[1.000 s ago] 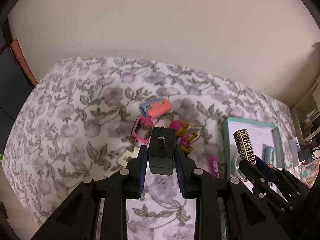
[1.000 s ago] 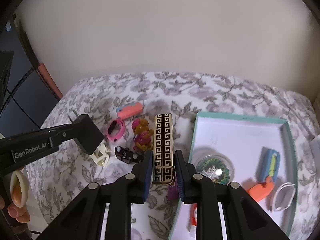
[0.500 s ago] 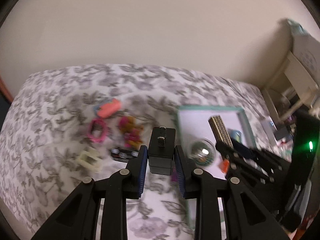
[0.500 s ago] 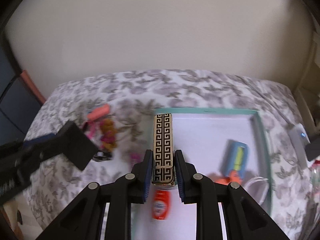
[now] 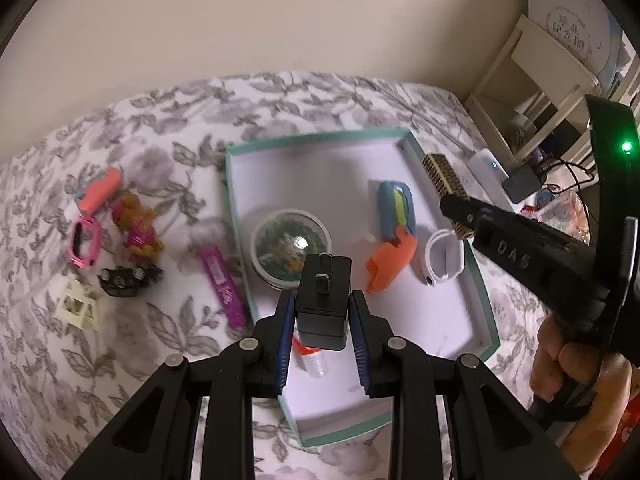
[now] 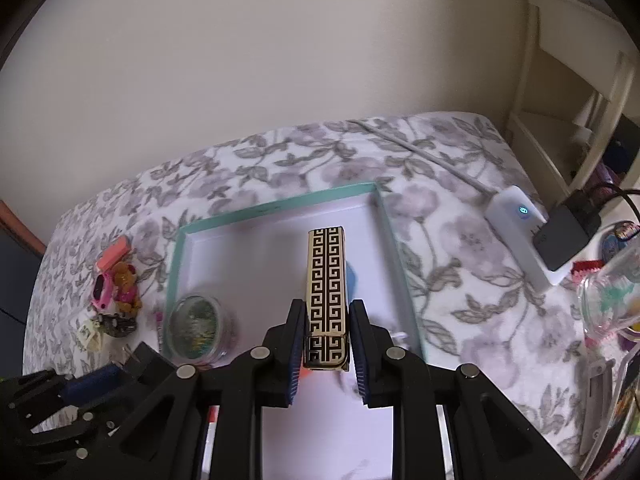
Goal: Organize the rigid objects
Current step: 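Carry the gold box and charger plug into the tray and release both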
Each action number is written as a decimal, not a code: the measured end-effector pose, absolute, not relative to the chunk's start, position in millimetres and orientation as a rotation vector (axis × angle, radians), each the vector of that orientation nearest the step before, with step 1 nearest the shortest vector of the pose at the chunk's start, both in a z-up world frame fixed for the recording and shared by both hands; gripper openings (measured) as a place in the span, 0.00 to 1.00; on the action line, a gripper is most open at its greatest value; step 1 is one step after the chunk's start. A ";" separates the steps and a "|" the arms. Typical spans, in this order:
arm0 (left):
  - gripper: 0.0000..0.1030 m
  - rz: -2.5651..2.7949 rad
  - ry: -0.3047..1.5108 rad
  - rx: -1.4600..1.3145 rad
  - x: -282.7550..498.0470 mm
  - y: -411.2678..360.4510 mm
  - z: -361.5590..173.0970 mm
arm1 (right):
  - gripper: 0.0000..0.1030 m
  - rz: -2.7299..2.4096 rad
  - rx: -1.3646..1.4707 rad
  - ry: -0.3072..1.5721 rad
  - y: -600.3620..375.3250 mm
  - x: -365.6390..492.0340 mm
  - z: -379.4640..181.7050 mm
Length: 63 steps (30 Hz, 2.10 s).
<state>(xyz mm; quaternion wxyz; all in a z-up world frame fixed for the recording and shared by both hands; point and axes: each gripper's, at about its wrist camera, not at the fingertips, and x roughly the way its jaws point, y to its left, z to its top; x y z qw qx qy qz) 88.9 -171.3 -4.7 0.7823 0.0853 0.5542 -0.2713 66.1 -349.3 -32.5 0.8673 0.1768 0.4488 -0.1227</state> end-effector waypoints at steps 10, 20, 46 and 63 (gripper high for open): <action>0.27 -0.615 1.261 0.163 90.8 -181.7 -31.5 | 0.23 -0.261 0.345 1.046 -348.2 74.7 -66.8; 0.28 -0.614 1.255 0.180 92.0 -189.2 -45.5 | 0.22 -0.263 0.337 1.113 -341.8 81.0 -85.1; 0.56 -0.466 1.108 0.039 114.8 -135.8 32.2 | 0.39 -0.260 0.237 0.906 -315.3 69.1 0.7; 0.71 -0.333 1.118 0.036 131.5 -112.5 16.3 | 0.71 -0.242 0.207 0.923 -301.7 82.0 -14.9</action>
